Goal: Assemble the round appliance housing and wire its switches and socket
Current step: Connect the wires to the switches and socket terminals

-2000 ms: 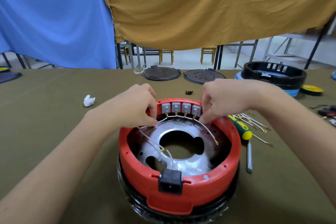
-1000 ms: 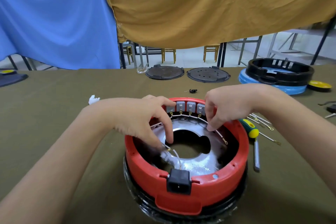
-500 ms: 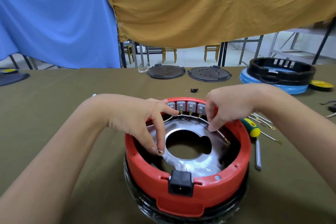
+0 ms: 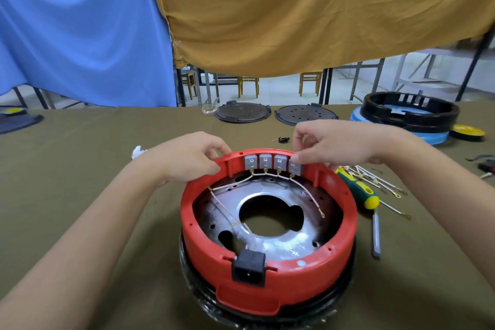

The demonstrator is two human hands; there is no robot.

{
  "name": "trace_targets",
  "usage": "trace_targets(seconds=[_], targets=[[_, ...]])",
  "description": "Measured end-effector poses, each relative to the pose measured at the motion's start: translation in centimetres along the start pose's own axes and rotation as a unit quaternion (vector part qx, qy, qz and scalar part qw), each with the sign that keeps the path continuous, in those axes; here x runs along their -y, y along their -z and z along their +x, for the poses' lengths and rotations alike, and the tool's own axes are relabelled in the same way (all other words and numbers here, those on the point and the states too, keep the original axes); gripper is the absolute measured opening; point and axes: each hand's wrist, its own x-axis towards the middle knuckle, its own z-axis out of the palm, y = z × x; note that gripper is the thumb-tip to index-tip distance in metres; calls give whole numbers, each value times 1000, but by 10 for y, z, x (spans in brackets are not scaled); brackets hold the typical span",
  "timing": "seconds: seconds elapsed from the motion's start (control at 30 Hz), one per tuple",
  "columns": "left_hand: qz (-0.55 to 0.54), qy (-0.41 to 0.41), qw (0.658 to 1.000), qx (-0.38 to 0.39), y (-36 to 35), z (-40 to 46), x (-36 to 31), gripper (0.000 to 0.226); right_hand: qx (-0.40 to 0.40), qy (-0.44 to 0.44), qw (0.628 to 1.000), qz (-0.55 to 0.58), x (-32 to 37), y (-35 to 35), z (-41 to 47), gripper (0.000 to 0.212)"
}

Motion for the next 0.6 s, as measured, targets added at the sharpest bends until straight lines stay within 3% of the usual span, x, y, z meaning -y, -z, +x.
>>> trace_targets(seconds=[0.13,0.27,0.33,0.47,0.6], targets=[[-16,-7,997,-82,-18,11,2,25,-11,-3,999,49,-12,-2,7,10],[-65,-46,995,-59,-30,15,4,34,-1,-23,988,150,-28,2,11,11],[-69,-46,995,-61,-31,17,6,35,-38,-42,985,165,-41,9,13,10],[-57,-22,994,-93,-34,22,7,34,-139,-112,982,59,-75,24,17,13],[-55,-9,992,-113,-38,25,6,33,5,-180,980,-85,-93,26,15,25]])
